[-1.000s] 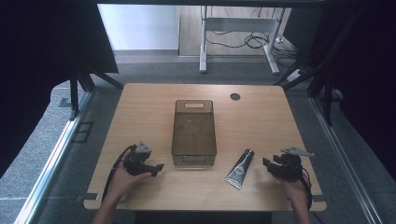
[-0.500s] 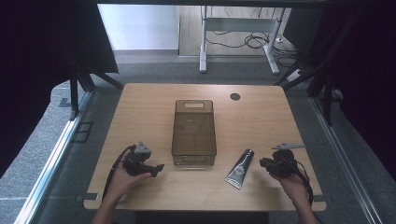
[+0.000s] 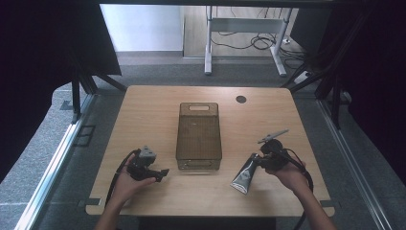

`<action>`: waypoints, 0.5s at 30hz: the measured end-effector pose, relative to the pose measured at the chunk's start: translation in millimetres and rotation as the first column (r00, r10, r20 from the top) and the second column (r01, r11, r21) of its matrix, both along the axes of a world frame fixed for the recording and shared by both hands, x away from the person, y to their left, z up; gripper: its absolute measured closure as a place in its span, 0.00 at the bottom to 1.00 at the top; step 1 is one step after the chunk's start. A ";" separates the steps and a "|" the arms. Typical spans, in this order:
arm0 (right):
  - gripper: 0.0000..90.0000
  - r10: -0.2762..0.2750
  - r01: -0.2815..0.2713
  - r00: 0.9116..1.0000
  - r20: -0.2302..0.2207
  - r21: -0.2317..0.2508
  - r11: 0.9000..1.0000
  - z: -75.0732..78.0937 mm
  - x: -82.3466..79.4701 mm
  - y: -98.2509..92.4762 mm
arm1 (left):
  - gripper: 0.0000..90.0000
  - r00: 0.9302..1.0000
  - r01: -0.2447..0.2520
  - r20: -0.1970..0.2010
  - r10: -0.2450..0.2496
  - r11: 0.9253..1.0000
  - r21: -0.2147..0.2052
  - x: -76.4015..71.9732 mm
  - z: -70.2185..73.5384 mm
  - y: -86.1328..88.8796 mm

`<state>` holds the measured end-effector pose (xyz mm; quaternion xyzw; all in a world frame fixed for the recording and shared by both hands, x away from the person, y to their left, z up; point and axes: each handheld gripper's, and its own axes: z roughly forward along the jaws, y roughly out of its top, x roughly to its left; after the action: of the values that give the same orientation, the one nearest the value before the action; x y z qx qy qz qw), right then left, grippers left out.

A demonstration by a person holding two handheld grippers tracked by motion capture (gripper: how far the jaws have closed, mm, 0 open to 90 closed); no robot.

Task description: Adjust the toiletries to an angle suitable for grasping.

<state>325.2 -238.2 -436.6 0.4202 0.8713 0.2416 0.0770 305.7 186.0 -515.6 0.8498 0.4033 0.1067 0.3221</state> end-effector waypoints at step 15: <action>0.99 0.130 -0.136 0.988 -0.079 -0.082 0.987 -3.6 17.7 59.0 | 0.27 1.000 -0.005 0.000 0.005 1.000 -0.010 0.2 0.4 2.5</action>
<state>342.9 -179.2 -440.2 0.3659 0.9094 0.1924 0.0468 305.9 188.5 -515.1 0.8471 0.4060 0.1056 0.3262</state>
